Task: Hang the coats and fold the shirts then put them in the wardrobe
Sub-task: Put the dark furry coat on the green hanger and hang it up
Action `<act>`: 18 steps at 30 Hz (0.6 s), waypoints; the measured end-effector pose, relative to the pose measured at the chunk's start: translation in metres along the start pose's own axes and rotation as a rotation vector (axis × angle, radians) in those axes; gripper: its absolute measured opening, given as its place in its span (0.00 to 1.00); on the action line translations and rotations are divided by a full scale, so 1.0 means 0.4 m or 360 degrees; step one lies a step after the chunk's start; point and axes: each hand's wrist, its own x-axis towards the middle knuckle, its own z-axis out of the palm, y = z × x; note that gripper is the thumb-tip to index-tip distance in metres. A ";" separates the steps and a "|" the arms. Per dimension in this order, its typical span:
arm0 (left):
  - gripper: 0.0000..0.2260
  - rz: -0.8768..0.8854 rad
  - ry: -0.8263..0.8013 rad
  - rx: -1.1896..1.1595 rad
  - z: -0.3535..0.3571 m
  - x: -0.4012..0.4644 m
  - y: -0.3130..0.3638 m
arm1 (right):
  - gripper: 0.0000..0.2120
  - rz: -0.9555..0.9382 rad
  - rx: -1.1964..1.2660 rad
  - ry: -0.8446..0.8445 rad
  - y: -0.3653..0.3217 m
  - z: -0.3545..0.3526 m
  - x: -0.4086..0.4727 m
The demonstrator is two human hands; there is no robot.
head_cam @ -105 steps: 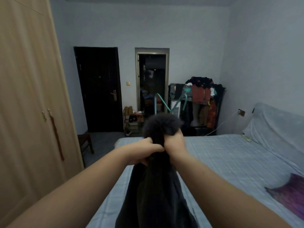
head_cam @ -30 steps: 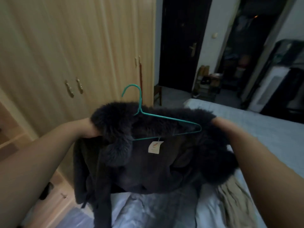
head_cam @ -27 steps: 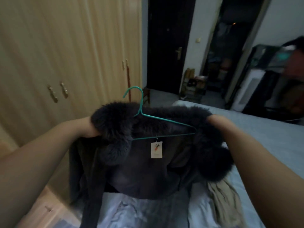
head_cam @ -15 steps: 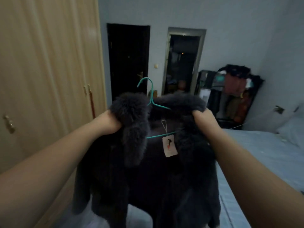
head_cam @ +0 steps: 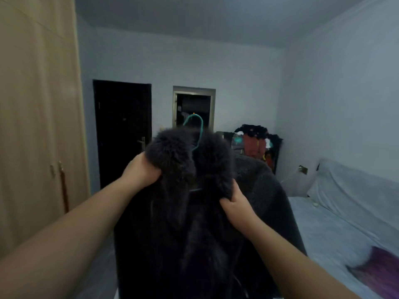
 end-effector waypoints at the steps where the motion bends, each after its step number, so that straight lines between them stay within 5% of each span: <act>1: 0.13 0.0095 -0.0012 0.0007 -0.011 0.015 -0.010 | 0.33 0.0046 -0.0037 0.0015 0.020 -0.025 0.005; 8: 0.15 0.0432 0.0023 -0.0212 -0.088 0.069 -0.027 | 0.13 -0.0001 -0.0164 0.0636 0.028 -0.212 0.063; 15: 0.09 0.0384 0.0019 -0.0201 -0.075 0.024 0.046 | 0.12 -0.0203 -0.0120 0.0657 -0.008 -0.215 0.102; 18: 0.16 0.0249 0.0211 -0.0220 -0.090 -0.003 0.018 | 0.17 -0.0238 -0.0205 0.0356 0.019 -0.221 0.098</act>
